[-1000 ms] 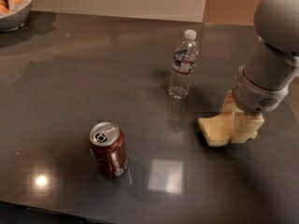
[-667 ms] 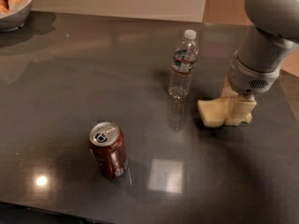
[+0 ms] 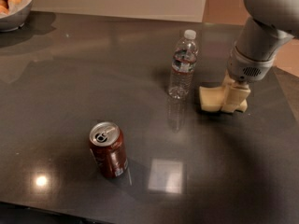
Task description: Move sponge near water bottle
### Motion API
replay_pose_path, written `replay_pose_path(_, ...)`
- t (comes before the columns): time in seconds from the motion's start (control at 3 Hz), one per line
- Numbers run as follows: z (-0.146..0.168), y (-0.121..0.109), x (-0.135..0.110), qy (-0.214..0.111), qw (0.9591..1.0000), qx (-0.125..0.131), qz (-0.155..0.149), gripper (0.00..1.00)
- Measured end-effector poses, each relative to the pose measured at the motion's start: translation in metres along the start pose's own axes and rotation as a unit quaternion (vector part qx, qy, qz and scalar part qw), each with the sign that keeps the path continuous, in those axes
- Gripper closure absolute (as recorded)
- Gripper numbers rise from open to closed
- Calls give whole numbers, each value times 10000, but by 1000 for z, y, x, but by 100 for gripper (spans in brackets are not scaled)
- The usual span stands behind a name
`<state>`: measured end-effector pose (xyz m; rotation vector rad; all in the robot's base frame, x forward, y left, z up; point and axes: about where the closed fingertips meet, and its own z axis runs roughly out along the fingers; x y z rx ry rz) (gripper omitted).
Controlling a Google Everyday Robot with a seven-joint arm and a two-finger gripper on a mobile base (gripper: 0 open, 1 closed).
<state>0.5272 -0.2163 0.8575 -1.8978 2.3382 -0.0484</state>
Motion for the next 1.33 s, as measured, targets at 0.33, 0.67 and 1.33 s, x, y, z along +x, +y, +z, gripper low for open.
replay_pose_path(0.33,6,-4,-6,-194,9997,-45,132,36)
replay_pose_path(0.67,12,-3,-13,-366,9991,-94,175,12)
replay_pose_path(1.33,12,-3,-13,-364,9992,-81,171,0)
